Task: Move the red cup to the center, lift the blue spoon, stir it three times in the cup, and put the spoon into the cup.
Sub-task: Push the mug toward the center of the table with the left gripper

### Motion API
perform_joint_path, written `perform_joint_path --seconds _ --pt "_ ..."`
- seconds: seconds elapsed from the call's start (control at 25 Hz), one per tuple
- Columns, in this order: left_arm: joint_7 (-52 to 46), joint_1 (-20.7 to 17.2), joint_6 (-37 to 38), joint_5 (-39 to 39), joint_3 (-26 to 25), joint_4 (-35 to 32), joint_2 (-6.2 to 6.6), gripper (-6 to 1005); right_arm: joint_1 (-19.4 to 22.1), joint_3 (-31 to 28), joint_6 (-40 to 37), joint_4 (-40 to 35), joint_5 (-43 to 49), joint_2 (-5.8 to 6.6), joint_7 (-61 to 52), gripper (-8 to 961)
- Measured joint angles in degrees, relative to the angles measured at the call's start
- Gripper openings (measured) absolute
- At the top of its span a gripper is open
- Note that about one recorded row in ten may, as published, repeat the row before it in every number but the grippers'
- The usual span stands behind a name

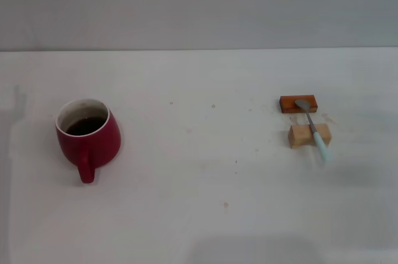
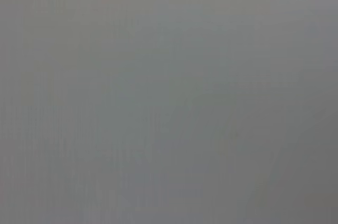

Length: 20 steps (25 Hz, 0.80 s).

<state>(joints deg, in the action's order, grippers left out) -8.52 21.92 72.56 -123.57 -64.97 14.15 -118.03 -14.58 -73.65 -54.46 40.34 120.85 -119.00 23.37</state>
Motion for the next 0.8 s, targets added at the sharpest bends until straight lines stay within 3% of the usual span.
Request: perform_joint_path --seconds 0.12,0.24,0.68,0.8 --pt "0.15 -0.02 -0.02 0.0 0.15 0.0 0.0 827 0.0 0.0 -0.02 0.09 0.0 0.0 0.0 602" --pt "0.23 0.04 -0.04 0.0 0.19 0.0 0.0 623 -0.03 0.0 -0.03 0.12 0.0 0.0 0.0 601" --pt "-0.02 0.32 -2.19 0.0 -0.07 0.1 0.04 526 -0.09 0.0 -0.02 0.31 0.0 0.07 0.0 602" --pt "0.21 0.37 -2.25 0.0 -0.08 0.1 0.05 571 -0.09 0.0 -0.02 0.37 0.0 0.09 0.01 602"
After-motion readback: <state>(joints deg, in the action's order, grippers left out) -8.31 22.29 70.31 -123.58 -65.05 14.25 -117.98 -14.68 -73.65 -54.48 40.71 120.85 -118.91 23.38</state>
